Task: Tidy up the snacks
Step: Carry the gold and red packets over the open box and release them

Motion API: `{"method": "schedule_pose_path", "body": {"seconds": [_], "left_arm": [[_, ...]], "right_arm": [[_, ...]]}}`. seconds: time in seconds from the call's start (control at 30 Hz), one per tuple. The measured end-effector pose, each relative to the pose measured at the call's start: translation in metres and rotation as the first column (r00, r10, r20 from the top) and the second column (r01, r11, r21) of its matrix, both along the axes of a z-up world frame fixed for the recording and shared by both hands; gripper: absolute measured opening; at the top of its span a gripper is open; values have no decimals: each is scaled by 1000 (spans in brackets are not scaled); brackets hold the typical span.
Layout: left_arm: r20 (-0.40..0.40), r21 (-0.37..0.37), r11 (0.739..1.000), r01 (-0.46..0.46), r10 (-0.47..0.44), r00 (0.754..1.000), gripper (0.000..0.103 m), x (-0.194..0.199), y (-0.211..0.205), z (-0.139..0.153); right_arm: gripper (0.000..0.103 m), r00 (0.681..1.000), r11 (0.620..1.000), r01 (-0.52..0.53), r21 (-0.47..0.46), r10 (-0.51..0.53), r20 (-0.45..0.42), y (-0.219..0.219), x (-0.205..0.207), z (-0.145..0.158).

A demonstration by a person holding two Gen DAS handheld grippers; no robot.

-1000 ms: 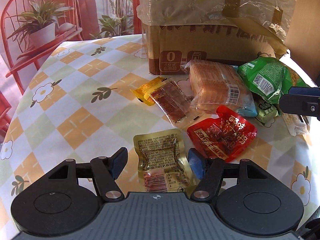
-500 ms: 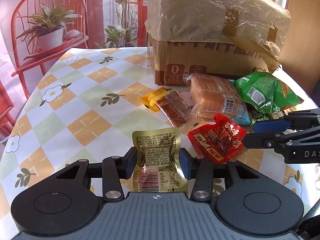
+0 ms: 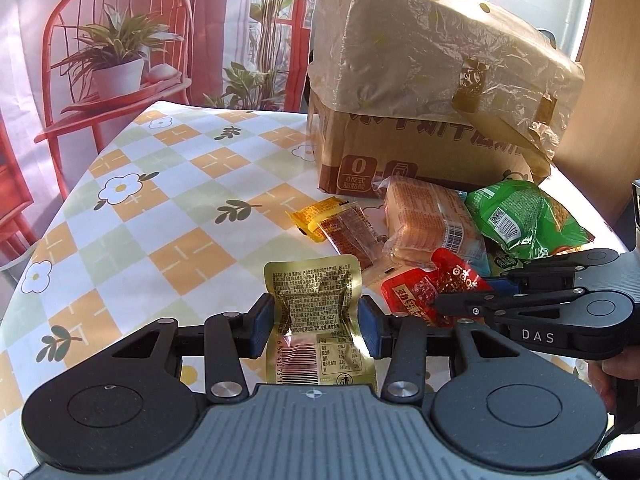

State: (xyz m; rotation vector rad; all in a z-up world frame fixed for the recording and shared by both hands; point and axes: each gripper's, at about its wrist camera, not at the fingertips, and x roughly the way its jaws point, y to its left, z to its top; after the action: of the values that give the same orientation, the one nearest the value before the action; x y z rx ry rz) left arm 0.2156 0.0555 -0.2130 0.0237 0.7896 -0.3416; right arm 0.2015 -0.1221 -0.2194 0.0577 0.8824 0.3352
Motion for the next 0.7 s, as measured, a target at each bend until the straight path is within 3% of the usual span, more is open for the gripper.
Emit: {"method": "schedule_pose_path", "body": {"seconds": [0.17,0.4,0.57,0.7], "left_arm": [[21,-28,1000,-4,4,1000,48,-2,0,12],[110,-43,999,13,-8,994,48,1,-13,48],[209,-64,997,46,-32,977,48,9,-27,88],[303,-93,993,79,-47,952,48,29,-45,128]], "right_arm": [[13,998,999,-3,36,1,62,-6,-13,20],[13,982,994,33,105,-52,184,-27,-21,66],[13,942,989,56,140,-98,320,-47,-20,116],[13,890,984,84,155,-144,432,-69,-12,164]]}}
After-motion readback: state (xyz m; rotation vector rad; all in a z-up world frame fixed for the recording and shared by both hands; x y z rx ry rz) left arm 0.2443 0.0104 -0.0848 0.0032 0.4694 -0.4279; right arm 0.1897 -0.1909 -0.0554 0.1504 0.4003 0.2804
